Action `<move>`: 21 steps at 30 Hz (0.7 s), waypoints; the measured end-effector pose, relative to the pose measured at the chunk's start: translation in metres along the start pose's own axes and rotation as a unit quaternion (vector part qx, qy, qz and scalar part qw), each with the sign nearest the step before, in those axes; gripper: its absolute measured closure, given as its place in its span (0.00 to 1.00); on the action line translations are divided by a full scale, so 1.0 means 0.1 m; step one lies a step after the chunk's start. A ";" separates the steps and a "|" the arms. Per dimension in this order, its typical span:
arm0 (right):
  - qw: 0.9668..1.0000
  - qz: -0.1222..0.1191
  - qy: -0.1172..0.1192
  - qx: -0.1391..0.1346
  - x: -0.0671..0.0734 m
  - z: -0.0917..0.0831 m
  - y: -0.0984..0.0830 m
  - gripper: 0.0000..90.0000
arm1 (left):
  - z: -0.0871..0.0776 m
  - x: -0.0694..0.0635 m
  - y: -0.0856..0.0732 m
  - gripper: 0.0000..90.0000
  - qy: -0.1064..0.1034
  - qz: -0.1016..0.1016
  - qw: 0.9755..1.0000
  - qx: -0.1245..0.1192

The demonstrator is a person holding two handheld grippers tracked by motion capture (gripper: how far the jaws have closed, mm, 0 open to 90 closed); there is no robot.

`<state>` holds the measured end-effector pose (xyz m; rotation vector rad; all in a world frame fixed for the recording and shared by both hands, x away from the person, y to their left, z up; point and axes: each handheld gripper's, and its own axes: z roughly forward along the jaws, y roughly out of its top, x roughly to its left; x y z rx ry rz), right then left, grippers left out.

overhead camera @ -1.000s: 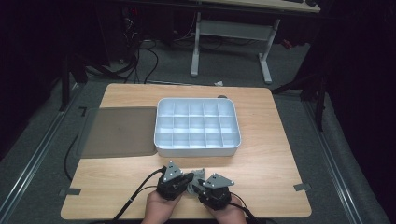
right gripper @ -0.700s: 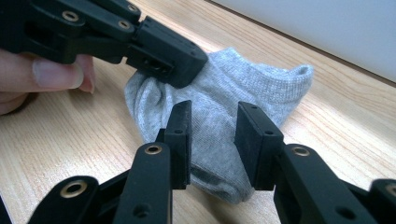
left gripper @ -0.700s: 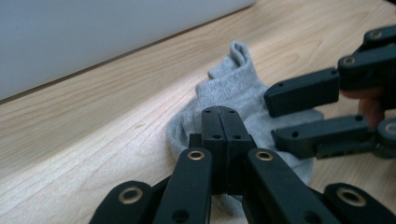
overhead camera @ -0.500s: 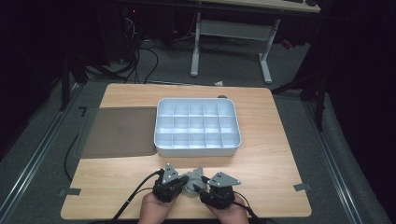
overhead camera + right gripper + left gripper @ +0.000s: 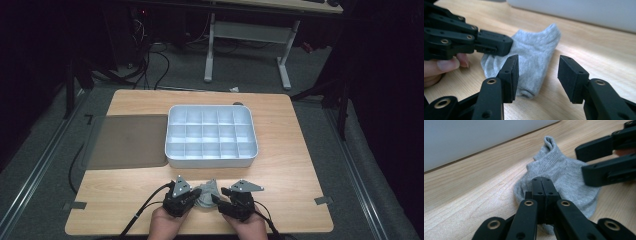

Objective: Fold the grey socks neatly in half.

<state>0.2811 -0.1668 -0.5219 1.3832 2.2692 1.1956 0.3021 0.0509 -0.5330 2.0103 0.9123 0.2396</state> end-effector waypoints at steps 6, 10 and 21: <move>1.000 0.002 -0.001 0.018 0.01 0.08 -0.02 0.62 | 0.00 -0.01 0.00 1.00 0.001 0.003 1.000 0.000; 1.000 0.008 0.009 0.018 0.00 0.10 -0.03 0.71 | 0.00 -0.02 0.00 0.99 0.004 0.008 1.000 0.000; 1.000 -0.014 0.011 0.013 0.06 0.10 -0.04 0.89 | -0.02 -0.23 0.02 0.91 0.000 0.008 1.000 -0.005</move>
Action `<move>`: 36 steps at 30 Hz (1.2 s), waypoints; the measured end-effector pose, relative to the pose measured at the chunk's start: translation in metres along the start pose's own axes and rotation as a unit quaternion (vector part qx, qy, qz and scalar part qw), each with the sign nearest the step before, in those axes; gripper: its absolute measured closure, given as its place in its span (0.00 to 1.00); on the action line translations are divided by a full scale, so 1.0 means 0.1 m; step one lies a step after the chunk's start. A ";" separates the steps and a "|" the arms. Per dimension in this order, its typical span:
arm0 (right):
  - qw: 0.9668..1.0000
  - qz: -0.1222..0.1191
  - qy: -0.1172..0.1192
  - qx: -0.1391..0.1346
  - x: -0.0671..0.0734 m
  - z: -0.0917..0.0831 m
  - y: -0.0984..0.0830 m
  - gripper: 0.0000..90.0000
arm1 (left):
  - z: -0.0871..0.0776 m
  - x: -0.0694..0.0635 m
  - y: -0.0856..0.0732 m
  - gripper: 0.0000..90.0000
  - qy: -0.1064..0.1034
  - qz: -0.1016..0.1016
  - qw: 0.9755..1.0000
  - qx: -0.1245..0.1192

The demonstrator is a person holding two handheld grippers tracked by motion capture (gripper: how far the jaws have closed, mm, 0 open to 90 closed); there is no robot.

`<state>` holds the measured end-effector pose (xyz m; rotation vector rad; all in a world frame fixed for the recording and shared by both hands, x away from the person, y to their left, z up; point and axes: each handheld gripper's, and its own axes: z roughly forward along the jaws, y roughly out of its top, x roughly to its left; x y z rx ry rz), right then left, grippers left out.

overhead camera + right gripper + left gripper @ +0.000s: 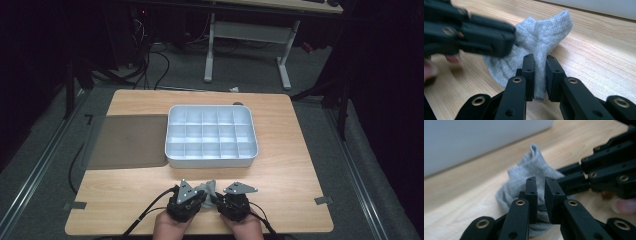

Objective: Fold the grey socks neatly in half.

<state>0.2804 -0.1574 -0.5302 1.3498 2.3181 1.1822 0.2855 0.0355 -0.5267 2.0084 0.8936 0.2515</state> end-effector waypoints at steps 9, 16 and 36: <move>1.000 0.001 0.008 -0.012 -0.03 -0.08 0.01 0.91 | 0.03 -0.02 -0.02 0.95 0.019 0.014 1.000 0.004; 1.000 0.004 0.001 -0.015 -0.04 -0.12 0.03 0.91 | 0.10 -0.07 0.00 0.97 0.029 0.032 0.999 0.009; 0.999 0.008 -0.026 -0.046 -0.24 -0.39 0.10 0.70 | 0.10 -0.03 0.00 0.98 0.008 0.021 1.000 0.011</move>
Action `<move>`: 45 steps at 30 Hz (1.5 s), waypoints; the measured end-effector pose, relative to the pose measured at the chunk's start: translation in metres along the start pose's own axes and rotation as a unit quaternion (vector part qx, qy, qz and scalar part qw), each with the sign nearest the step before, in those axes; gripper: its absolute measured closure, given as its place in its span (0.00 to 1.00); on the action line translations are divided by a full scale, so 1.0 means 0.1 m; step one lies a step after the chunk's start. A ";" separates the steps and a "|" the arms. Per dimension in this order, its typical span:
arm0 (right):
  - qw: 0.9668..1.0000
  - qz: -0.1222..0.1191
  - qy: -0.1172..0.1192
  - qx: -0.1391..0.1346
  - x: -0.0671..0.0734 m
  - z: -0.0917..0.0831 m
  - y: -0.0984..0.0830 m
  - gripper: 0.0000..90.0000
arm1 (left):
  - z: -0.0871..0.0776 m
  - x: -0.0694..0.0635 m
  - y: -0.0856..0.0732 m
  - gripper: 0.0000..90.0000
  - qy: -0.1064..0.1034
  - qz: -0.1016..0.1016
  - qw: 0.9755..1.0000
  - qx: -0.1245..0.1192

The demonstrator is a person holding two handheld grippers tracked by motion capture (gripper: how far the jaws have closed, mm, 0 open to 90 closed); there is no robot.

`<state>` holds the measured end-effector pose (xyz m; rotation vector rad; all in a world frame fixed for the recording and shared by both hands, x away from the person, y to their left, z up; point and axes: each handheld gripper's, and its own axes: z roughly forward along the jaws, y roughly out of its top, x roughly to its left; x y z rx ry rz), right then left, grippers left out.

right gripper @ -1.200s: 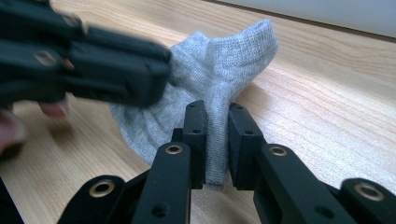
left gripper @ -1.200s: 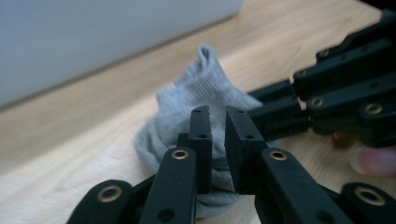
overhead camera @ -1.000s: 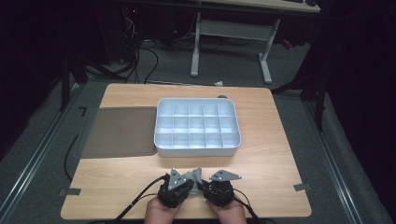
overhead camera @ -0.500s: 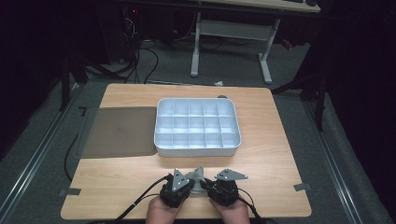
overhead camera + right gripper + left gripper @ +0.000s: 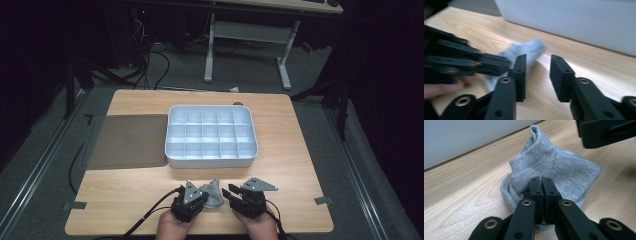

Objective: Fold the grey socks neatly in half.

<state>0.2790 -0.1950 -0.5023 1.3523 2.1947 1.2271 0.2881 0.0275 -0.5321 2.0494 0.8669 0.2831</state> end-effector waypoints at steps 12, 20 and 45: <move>0.998 -0.036 -0.028 0.039 0.07 0.28 -0.06 0.94 | 0.00 0.00 0.00 0.98 -0.002 -0.001 1.000 0.000; 0.997 -0.067 -0.009 0.041 0.22 0.33 -0.05 0.99 | 0.00 0.01 0.00 0.98 -0.004 0.000 1.000 0.000; 0.997 -0.073 -0.009 0.021 0.28 0.25 -0.04 0.99 | -0.17 0.14 -0.01 0.89 -0.030 -0.040 0.997 -0.062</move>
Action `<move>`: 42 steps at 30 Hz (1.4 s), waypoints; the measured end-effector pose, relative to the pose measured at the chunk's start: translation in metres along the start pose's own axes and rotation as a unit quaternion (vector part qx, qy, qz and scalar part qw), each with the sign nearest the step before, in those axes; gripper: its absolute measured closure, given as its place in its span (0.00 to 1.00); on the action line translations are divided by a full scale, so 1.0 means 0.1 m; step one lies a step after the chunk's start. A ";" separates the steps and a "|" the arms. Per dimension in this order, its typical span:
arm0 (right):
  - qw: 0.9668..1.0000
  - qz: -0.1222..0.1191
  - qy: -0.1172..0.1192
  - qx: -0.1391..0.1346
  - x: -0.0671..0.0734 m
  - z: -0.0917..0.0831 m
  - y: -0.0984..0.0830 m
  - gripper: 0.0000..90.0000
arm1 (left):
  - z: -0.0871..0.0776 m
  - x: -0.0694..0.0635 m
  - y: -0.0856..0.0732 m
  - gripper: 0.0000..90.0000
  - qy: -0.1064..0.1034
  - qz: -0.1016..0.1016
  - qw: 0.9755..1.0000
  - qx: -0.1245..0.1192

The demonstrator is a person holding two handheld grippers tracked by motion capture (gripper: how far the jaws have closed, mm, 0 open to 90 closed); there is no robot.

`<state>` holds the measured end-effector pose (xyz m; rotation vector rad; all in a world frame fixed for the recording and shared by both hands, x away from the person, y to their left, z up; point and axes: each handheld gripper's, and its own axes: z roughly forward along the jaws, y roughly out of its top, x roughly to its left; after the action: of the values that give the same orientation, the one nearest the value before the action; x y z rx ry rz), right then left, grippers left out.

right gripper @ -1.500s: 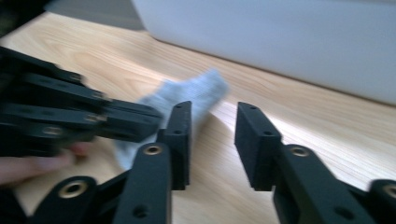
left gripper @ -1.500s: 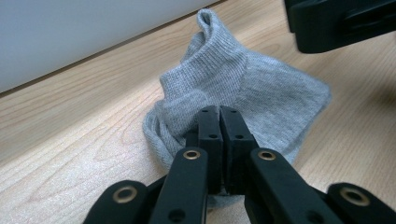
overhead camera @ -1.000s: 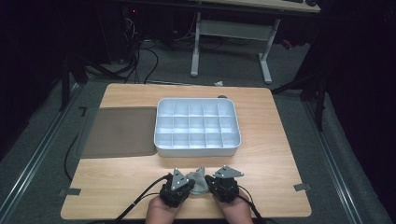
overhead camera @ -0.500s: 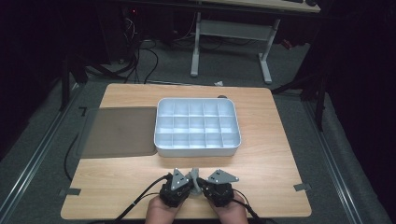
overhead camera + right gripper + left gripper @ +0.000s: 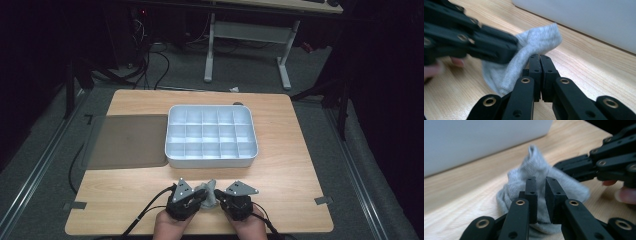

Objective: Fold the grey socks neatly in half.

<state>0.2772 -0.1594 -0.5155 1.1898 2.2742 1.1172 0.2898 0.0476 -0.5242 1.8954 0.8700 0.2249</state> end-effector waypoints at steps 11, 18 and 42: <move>1.000 0.004 0.007 0.002 0.00 0.03 -0.03 0.98 | -0.24 0.34 -0.08 0.90 0.063 -0.009 0.996 0.068; 1.000 0.005 0.007 0.010 0.01 0.07 -0.04 0.97 | -0.13 0.23 -0.11 0.92 0.048 0.006 0.995 0.088; 1.000 -0.001 0.012 -0.013 0.08 -0.08 0.01 0.96 | -0.03 0.08 -0.10 0.93 0.042 0.017 0.996 0.077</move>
<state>0.2688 -0.1567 -0.5089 1.1699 2.2703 1.1622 0.2897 0.0575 -0.5332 2.0585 0.9341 0.2668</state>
